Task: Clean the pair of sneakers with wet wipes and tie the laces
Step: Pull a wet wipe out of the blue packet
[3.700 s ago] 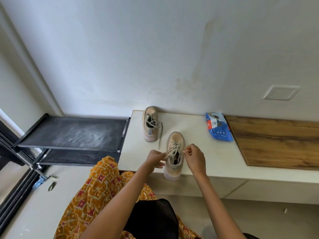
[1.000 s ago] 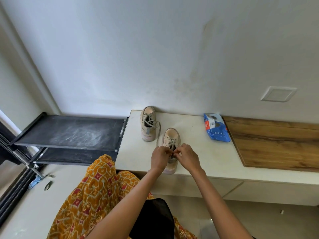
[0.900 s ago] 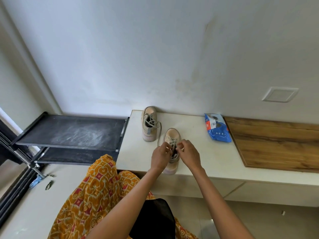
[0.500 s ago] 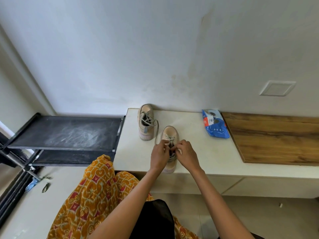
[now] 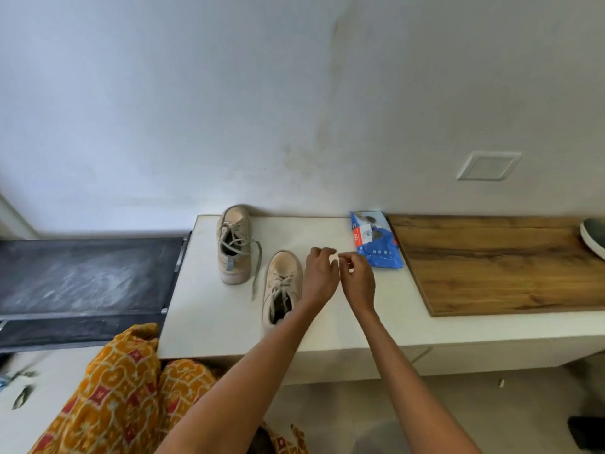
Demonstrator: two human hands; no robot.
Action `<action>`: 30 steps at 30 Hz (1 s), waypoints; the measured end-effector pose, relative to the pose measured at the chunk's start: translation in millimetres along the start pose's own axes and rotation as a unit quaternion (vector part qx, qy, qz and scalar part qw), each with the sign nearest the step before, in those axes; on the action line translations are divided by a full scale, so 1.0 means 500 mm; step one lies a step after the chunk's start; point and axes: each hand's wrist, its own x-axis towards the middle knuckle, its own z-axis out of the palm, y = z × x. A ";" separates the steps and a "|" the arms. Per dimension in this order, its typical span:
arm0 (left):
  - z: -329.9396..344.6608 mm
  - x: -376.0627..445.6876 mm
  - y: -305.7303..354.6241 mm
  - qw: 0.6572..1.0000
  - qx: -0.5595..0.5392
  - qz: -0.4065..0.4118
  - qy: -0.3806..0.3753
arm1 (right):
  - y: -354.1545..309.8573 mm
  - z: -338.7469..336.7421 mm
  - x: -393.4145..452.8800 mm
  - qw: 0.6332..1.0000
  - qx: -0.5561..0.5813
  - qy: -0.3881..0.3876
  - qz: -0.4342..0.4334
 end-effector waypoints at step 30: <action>0.182 0.173 -0.107 0.983 0.017 -0.184 0.003 | 0.137 0.054 0.157 0.966 -0.193 -0.158 0.065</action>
